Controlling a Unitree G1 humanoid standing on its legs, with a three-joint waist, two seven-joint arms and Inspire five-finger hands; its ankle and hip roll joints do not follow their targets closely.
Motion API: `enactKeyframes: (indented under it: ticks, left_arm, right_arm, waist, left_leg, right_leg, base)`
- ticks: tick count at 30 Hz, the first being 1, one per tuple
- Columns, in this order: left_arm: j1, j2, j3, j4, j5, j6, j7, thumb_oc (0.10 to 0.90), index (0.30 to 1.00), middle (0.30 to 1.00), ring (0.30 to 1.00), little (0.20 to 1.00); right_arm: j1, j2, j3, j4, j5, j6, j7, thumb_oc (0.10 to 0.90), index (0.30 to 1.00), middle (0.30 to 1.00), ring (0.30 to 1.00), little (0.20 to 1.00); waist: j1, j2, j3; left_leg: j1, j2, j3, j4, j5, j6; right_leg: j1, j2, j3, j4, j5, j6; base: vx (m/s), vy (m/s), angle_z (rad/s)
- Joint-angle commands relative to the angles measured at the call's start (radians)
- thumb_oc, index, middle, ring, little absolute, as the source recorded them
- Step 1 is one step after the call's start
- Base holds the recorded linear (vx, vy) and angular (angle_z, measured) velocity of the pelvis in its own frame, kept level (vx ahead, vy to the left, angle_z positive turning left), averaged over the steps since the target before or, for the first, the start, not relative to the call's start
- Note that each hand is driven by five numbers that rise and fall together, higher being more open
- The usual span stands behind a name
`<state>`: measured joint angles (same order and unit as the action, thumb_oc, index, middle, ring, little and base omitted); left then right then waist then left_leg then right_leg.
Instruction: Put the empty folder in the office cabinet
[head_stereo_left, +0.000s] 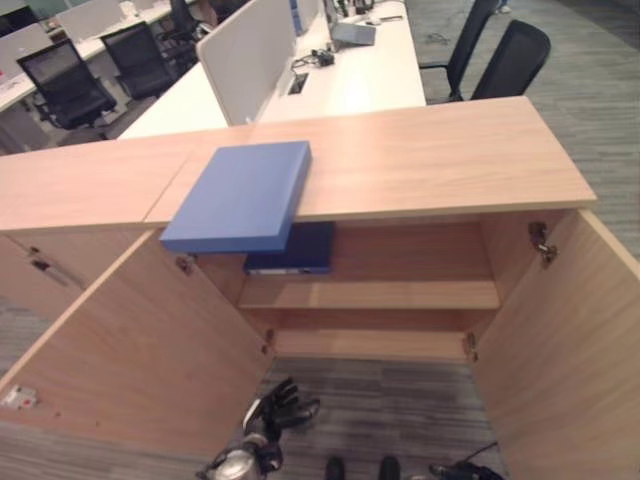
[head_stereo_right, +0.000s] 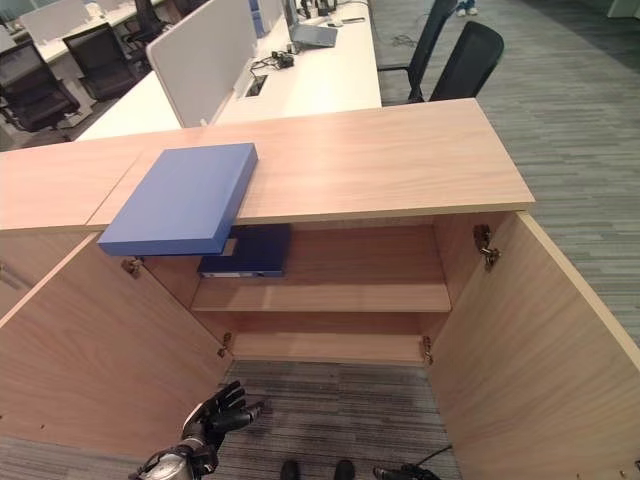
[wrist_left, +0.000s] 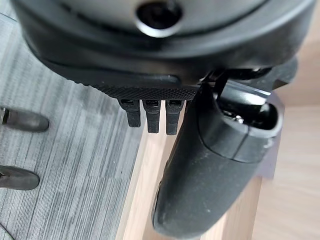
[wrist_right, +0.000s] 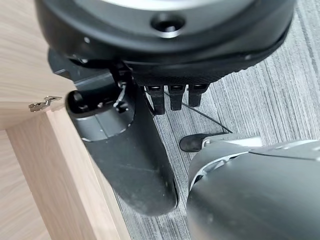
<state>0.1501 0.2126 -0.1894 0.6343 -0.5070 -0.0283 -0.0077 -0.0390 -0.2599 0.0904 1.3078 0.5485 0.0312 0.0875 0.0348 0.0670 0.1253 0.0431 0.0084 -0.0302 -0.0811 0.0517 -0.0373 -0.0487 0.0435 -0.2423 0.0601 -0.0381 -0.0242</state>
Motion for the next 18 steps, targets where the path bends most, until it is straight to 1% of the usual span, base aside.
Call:
enactKeyframes:
  ticks: [1, 4, 11, 16, 18]
  left_arm:
    - [-0.015, 0.051, 0.051, -0.116, -0.016, -0.054, 0.011, 0.8, 0.9, 0.9, 0.9, 0.9]
    - [-0.008, 0.05, 0.066, -0.103, 0.001, -0.048, 0.022, 0.8, 0.9, 0.9, 0.9, 0.9]
    - [0.001, 0.036, 0.079, -0.083, 0.0, -0.044, 0.04, 0.8, 0.9, 0.9, 0.9, 0.9]
    - [0.007, 0.03, 0.088, -0.09, 0.008, -0.045, 0.054, 0.8, 0.9, 0.9, 0.9, 0.9]
    - [0.02, 0.022, 0.11, -0.109, 0.008, -0.047, 0.072, 0.8, 0.9, 0.9, 0.9, 0.9]
  right_arm:
    - [-0.004, 0.024, -0.02, 0.03, -0.033, -0.004, 0.006, 0.8, 0.9, 0.9, 0.9, 0.9]
    - [0.0, 0.03, -0.017, 0.023, -0.033, -0.002, 0.005, 0.8, 0.9, 0.9, 0.9, 0.9]
    - [-0.003, 0.033, -0.006, 0.004, -0.032, -0.004, -0.004, 0.8, 0.9, 0.9, 0.9, 0.9]
    - [0.0, 0.035, -0.002, -0.003, -0.034, -0.005, -0.011, 0.8, 0.9, 0.9, 0.9, 0.9]
    - [0.009, 0.038, -0.004, -0.005, -0.035, -0.002, -0.013, 0.8, 0.9, 0.9, 0.9, 0.9]
  waist:
    - [0.025, -0.043, -0.035]
    - [0.031, -0.053, -0.035]
    - [0.042, -0.062, -0.038]
    - [0.045, -0.066, -0.041]
    - [0.047, -0.069, -0.041]
  left_leg:
    - [-0.008, -0.071, 0.01, -0.006, -0.075, 0.022]
    - [-0.005, -0.074, 0.0, -0.006, -0.077, 0.025]
    - [0.0, -0.077, -0.005, -0.006, -0.082, 0.031]
    - [0.003, -0.078, -0.008, -0.006, -0.084, 0.033]
    - [0.005, -0.078, -0.01, -0.006, -0.085, 0.034]
  right_leg:
    - [0.155, -0.064, 0.014, -0.147, 0.008, 0.097]
    - [0.159, -0.066, 0.01, -0.147, 0.007, 0.098]
    - [0.161, -0.07, 0.004, -0.147, 0.006, 0.101]
    - [0.165, -0.072, 0.003, -0.147, 0.005, 0.103]
    - [0.168, -0.074, 0.0, -0.147, 0.005, 0.103]
  base:
    - [0.03, 0.039, 0.11]
    - [0.02, 0.03, 0.11]
    - [0.01, 0.007, 0.02]
    - [0.0, 0.003, 0.01]
    - [0.0, 0.0, 0.0]
